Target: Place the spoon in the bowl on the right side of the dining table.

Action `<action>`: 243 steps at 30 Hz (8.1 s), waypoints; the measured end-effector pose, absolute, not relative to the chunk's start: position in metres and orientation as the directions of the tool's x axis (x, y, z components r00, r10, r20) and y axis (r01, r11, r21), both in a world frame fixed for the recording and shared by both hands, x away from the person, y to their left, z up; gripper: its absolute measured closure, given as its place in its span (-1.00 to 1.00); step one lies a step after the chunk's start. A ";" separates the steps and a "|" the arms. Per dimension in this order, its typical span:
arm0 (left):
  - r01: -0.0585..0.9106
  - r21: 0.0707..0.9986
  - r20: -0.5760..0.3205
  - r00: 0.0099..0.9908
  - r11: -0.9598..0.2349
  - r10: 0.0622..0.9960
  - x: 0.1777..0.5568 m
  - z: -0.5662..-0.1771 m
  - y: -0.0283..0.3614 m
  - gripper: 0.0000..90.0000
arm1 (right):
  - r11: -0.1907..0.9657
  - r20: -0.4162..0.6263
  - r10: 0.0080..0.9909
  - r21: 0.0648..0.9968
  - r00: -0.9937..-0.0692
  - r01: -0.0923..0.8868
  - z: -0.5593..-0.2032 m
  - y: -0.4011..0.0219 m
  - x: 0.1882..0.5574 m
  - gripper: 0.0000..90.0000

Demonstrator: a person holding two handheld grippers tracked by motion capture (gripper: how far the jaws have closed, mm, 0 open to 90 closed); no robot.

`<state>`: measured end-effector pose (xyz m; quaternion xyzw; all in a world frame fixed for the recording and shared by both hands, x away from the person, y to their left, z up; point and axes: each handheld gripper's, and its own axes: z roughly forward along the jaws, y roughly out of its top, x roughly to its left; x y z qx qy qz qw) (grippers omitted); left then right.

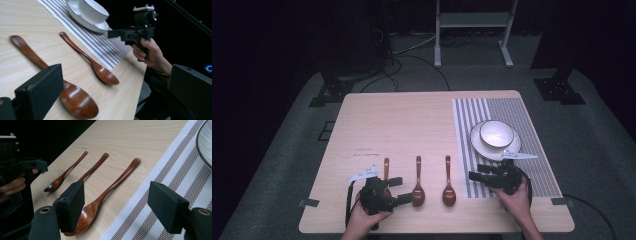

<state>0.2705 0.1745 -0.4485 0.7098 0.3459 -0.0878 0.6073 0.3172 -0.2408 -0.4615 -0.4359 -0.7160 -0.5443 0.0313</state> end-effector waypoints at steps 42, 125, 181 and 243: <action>0.686 0.703 -0.626 0.722 -0.186 0.295 0.265 -0.479 0.130 -1.00 | 0.094 0.510 0.550 0.749 -0.661 0.656 -0.445 -0.208 0.338 -0.33; 0.706 0.665 -0.633 0.706 -0.244 0.316 0.270 -0.490 0.133 -1.00 | 0.280 0.595 0.448 0.615 -0.667 0.737 -0.454 -0.109 0.405 -0.35; 0.704 0.666 -0.634 0.708 -0.246 0.311 0.271 -0.490 0.134 -1.00 | 0.377 0.560 0.493 0.552 -0.666 0.743 -0.476 -0.047 0.426 0.30; 0.694 0.702 -0.615 0.703 -0.157 0.358 0.280 -0.478 0.161 -1.00 | 0.029 0.763 0.436 0.517 -0.476 0.855 -0.422 -0.149 0.438 0.85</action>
